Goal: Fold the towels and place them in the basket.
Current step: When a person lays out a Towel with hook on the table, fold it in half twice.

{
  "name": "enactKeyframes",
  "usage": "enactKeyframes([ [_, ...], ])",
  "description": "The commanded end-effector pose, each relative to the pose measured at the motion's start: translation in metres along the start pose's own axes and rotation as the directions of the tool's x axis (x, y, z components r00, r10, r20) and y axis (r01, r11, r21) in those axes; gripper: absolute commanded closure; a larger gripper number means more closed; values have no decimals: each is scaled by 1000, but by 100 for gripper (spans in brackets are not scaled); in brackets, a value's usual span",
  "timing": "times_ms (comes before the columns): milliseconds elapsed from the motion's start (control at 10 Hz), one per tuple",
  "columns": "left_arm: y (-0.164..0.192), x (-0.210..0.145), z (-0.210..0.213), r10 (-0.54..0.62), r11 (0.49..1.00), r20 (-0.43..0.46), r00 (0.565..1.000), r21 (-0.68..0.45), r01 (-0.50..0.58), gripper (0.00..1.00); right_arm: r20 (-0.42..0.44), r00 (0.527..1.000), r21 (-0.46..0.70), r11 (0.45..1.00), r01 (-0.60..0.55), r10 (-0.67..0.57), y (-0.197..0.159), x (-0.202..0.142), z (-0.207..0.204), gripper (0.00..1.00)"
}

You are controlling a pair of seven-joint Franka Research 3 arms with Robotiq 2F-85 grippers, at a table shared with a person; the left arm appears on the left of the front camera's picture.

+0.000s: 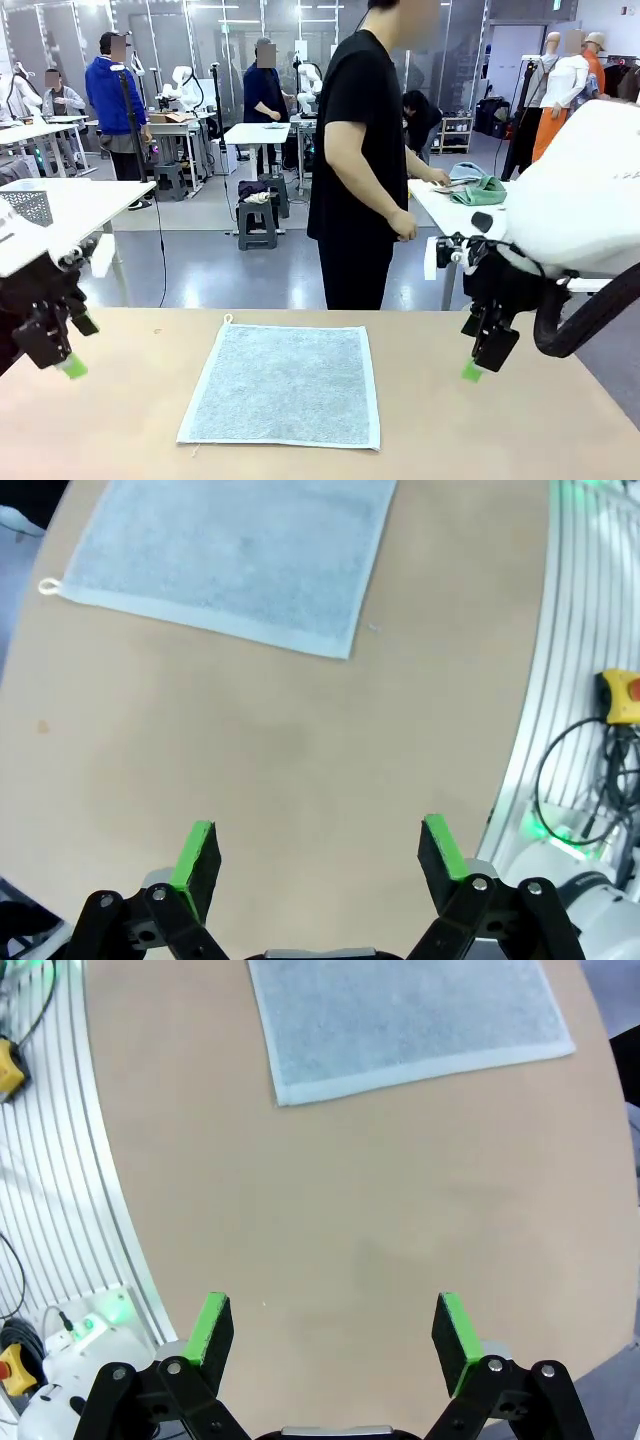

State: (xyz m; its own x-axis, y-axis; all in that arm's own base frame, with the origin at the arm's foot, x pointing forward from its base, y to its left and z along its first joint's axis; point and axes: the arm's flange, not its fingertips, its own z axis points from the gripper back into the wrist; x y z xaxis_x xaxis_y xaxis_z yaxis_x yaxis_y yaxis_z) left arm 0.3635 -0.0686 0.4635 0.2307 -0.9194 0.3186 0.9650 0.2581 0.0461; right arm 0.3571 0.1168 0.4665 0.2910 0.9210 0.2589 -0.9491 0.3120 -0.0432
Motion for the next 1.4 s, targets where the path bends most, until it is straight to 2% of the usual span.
enactKeyframes([
  [0,1,-6,-14,-32,999,-7,999,9,32,0,-27,1000,10,1000,3,-3,-9,3,-3,0],
  [100,-1,-9,-19,-26,1000,14,1000,8,26,0,-9,1000,41,999,5,-4,-7,5,-2,0],
  [200,0,-3,-13,-7,1000,-13,1000,-16,6,0,-19,1000,12,1000,0,0,-4,0,-9,0],
  [700,2,-4,-15,-8,1000,-15,1000,-16,8,0,-19,1000,12,1000,0,0,-4,0,-9,0],
  [800,4,11,-27,-38,999,-72,997,-23,36,0,-23,1000,19,1000,1,-1,-6,1,-9,0],
  [900,7,33,-41,-72,997,-100,992,-31,70,0,-34,999,11,999,-34,34,-4,18,-19,0],
  [1100,9,78,-71,-148,988,-146,978,-63,141,0,-72,992,29,994,-101,103,9,53,-52,0],
  [1300,5,108,-98,-205,977,-189,960,-100,189,0,-124,980,62,987,-148,155,30,80,-88,0],
])
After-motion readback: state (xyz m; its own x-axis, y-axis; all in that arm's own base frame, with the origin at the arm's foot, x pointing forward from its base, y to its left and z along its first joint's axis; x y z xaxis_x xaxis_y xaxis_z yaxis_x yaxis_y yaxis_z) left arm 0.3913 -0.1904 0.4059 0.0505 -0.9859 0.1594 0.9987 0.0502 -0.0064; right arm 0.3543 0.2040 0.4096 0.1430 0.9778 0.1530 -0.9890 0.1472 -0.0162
